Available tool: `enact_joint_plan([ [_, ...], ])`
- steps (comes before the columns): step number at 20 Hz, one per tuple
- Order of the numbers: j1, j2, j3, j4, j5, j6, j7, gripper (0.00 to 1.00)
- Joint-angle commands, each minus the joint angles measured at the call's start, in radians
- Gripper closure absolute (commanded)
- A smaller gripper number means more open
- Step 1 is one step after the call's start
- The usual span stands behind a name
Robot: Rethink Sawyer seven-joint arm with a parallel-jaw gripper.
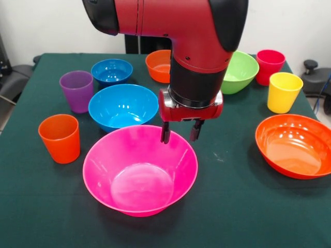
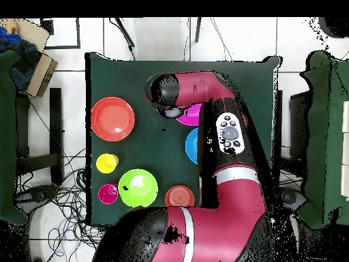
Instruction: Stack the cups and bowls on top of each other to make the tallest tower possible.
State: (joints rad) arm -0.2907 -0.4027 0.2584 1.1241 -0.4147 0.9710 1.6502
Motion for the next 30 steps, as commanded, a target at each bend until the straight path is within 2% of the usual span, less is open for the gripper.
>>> enact_joint_plan([
  [1,0.031,0.034,0.067,0.049,-0.013,0.013,-0.093,0.00],
  [30,0.021,0.094,0.069,0.029,-0.044,-0.049,-0.112,0.00],
])
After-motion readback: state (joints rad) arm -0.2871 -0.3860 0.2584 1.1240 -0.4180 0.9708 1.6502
